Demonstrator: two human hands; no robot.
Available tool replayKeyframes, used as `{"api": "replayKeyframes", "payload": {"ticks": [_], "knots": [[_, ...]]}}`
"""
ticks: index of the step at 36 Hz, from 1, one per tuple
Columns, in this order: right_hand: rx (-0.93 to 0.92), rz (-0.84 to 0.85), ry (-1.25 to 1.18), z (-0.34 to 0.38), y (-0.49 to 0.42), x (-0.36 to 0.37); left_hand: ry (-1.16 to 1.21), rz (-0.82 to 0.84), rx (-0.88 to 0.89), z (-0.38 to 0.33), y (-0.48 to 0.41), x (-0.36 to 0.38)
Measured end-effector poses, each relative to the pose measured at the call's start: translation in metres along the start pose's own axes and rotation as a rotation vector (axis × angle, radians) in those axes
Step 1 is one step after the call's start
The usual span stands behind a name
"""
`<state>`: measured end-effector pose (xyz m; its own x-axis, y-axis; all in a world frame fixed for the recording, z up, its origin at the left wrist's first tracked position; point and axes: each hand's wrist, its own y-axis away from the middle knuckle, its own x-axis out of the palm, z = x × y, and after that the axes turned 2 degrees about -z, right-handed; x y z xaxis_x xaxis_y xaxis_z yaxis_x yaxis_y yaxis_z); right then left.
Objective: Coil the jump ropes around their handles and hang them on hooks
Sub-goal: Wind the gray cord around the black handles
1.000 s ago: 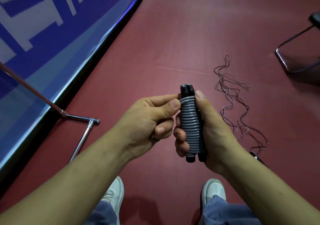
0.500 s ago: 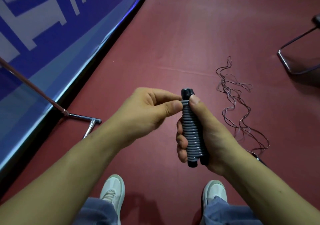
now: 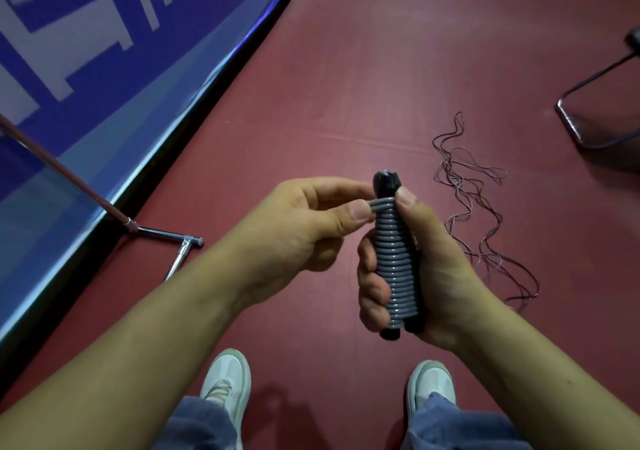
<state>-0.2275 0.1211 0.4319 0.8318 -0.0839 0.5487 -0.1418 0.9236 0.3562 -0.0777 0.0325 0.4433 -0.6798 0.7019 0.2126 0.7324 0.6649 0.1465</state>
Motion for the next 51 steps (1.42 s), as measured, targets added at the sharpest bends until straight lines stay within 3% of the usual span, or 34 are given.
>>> {"api": "replayKeyframes", "payload": {"ticks": [5, 8, 18, 25, 30, 40, 46, 51], "knots": [[0.011, 0.285, -0.143, -0.001, 0.001, 0.002, 0.195, 0.384, -0.091, -0.001, 0.0, -0.001], [-0.052, 0.273, -0.082, -0.004, -0.001, -0.002, 0.204, 0.437, -0.147, 0.003, 0.0, -0.003], [-0.099, -0.066, 0.071, -0.001, -0.008, -0.001, 0.016, 0.182, -0.057, 0.0, -0.004, 0.0], [-0.068, -0.242, 0.414, -0.002, -0.009, -0.001, -0.258, -0.105, 0.008, 0.007, -0.003, -0.004], [-0.066, -0.388, 0.303, -0.014, -0.016, 0.002, -0.421, -0.154, -0.006, 0.009, -0.003, 0.003], [-0.111, -0.19, 0.088, -0.007, -0.01, 0.003, -0.136, 0.005, 0.024, -0.003, 0.001, -0.005], [0.052, -0.08, -0.002, -0.007, -0.006, 0.004, -0.135, -0.023, 0.087, 0.001, -0.003, -0.009], [0.045, -0.034, -0.01, -0.006, -0.005, 0.001, -0.03, -0.051, 0.106, 0.006, -0.003, 0.001]]}}
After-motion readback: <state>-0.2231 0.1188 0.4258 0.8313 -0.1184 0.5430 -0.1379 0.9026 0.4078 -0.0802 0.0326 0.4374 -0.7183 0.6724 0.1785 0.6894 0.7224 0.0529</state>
